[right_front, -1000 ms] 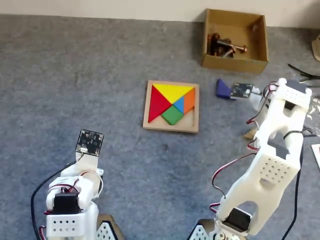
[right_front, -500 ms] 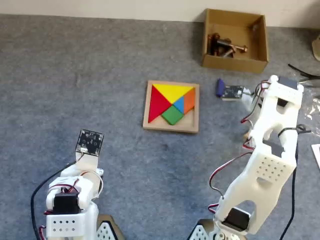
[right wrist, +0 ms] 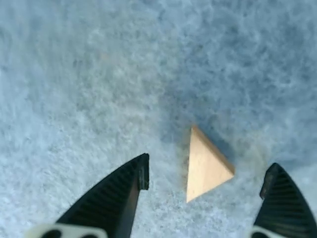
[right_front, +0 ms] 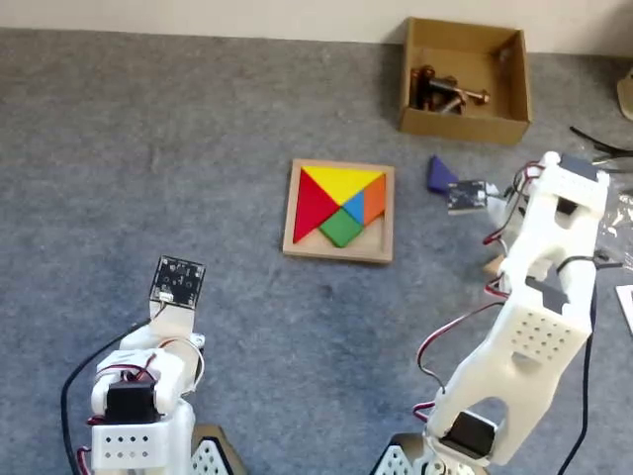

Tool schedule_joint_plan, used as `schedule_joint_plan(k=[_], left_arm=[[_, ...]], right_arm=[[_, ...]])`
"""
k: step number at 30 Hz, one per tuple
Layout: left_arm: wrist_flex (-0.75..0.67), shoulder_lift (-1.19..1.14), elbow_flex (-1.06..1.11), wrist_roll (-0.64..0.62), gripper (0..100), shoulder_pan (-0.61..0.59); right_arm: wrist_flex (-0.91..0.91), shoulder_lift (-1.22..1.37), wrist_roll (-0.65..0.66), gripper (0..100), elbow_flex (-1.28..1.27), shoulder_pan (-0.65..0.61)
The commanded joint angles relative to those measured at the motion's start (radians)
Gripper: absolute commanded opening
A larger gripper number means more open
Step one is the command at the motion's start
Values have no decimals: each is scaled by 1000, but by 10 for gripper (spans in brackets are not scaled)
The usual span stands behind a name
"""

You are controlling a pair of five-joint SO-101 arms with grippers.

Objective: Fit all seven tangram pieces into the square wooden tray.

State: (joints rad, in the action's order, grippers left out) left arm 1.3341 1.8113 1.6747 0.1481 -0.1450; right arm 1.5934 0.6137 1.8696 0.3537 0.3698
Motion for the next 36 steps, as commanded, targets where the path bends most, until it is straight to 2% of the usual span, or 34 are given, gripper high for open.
schedule_joint_plan(k=[1, 4, 10, 36], left_arm=[[5, 4, 21, -9, 6, -13], [5, 4, 21, -9, 6, -13], [5, 4, 21, -9, 6, -13], [5, 4, 21, -9, 6, -13]], right_arm=[[10, -19, 14, 339, 16, 30], [10, -19, 14, 337, 12, 36], [10, -18, 14, 263, 8, 30], [10, 59, -5, 261, -50, -15]])
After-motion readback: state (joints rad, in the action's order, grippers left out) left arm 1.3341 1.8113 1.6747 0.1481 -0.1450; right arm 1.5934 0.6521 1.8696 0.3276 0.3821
